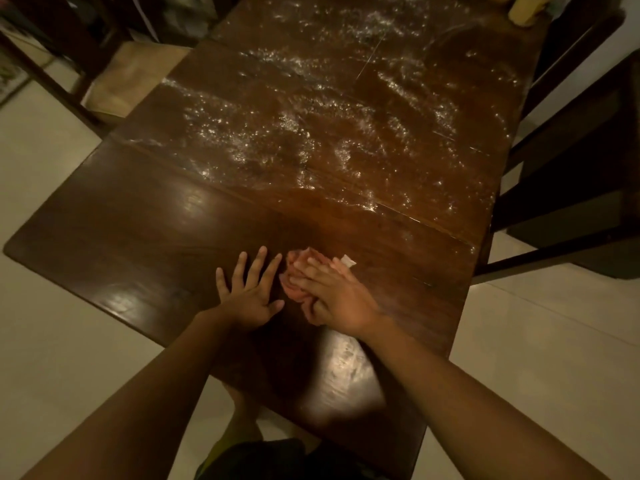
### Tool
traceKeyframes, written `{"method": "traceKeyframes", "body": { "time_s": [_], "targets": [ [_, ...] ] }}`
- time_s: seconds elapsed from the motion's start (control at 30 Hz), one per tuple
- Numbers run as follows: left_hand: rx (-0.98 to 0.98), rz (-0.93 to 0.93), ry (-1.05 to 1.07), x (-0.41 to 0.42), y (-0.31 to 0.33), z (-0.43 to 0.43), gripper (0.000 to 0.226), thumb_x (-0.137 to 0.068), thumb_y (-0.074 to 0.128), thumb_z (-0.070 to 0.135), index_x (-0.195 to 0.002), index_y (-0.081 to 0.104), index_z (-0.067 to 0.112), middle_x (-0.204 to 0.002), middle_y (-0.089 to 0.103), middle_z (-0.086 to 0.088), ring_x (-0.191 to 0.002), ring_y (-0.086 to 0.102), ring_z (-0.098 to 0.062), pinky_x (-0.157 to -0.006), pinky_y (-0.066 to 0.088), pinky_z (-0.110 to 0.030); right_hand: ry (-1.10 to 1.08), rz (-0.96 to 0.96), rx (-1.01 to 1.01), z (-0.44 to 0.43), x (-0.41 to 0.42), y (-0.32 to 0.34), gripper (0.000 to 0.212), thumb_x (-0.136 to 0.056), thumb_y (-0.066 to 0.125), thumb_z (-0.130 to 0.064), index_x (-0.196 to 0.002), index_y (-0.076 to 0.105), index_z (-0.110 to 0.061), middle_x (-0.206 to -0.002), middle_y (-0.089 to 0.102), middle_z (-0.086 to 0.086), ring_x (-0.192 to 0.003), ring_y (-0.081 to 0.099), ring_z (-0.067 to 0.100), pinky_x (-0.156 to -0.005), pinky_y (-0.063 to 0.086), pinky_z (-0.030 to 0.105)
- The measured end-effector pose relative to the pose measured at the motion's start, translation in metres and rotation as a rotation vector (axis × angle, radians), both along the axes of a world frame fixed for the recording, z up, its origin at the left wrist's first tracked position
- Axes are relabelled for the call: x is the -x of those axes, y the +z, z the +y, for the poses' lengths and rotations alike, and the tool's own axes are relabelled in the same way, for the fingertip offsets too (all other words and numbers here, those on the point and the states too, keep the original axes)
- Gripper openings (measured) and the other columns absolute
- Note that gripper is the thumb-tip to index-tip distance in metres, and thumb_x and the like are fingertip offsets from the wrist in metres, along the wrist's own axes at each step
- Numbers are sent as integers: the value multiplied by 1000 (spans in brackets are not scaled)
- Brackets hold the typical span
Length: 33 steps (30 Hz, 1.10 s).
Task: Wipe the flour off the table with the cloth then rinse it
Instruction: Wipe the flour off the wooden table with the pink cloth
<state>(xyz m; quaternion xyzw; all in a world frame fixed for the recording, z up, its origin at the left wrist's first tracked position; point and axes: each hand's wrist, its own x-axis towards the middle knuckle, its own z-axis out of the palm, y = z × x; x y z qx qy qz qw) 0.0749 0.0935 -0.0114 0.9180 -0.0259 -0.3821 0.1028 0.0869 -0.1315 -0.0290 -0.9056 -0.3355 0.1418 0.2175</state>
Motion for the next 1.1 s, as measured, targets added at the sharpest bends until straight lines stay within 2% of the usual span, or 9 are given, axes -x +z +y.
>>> {"method": "traceKeyframes", "body": {
  "time_s": [0.13, 0.27, 0.4, 0.57, 0.7, 0.83, 0.9, 1.0, 1.1],
  "targets": [
    [8, 31, 1, -3, 2, 0, 86, -95, 40, 60, -141, -32, 51, -137, -53, 16, -128, -46, -20, -106, -23, -63, -205, -46, -34, -65, -30, -7, 54, -89, 42, -25, -141, 56, -32, -158, 38, -7, -150, 24, 18, -121, 16, 62],
    [11, 32, 5, -3, 2, 1, 86, -95, 41, 59, -141, -32, 51, -143, -50, 15, -131, -44, -21, -106, -23, -63, -576, -18, 30, -32, -36, -1, 57, -91, 46, -25, -148, 47, -28, -163, 29, -1, -154, 14, 25, -123, 6, 59],
    [-3, 20, 7, -2, 2, 0, 88, -93, 41, 63, -142, -31, 50, -140, -51, 15, -138, -40, -25, -106, -22, -64, -165, -26, 21, 11, -8, 0, 61, -86, 39, -36, -146, 46, -32, -159, 36, -3, -153, 19, 28, -120, 15, 60],
    [9, 20, -2, -3, 3, 2, 100, -87, 51, 63, -141, -32, 51, -137, -53, 16, -132, -42, -19, -107, -20, -65, 224, 3, -125, -53, 8, -3, 47, -90, 47, -28, -133, 63, -37, -156, 41, -15, -153, 19, 10, -124, 1, 40],
    [28, 24, -3, -4, 4, 2, 97, -90, 50, 61, -141, -32, 51, -140, -52, 16, -133, -43, -21, -107, -21, -65, -277, -38, 22, -109, -12, -6, 55, -89, 40, -31, -141, 47, -47, -158, 31, -18, -152, 18, 11, -123, 9, 59],
    [28, 7, -2, -3, 3, 4, 98, -90, 51, 61, -139, -33, 52, -143, -51, 14, -140, -38, -28, -107, -19, -66, -650, -55, 17, -73, -6, 1, 59, -87, 36, -34, -143, 55, -28, -160, 37, 0, -152, 22, 22, -120, 19, 59],
    [20, 8, -2, -3, 4, 2, 98, -90, 51, 61, -141, -32, 51, -143, -51, 14, -141, -37, -29, -107, -18, -67, -423, -52, -107, -55, 12, -2, 52, -86, 47, -24, -136, 61, -27, -153, 47, -2, -147, 33, 22, -117, 26, 56],
    [-10, 7, 5, -3, 6, -2, 97, -90, 51, 60, -143, -30, 49, -149, -46, 11, -142, -35, -30, -108, -17, -66, 79, 25, -130, -61, 52, -7, 52, -89, 52, -18, -136, 59, -37, -158, 37, -14, -153, 21, 17, -124, 12, 47],
    [7, -1, 7, -3, 4, -1, 97, -90, 51, 60, -142, -30, 51, -151, -45, 11, -142, -36, -29, -108, -18, -66, 220, 81, -146, -102, 57, -5, 40, -95, 50, -24, -129, 66, -37, -153, 45, -15, -152, 25, 14, -123, 15, 53]
  ]
}}
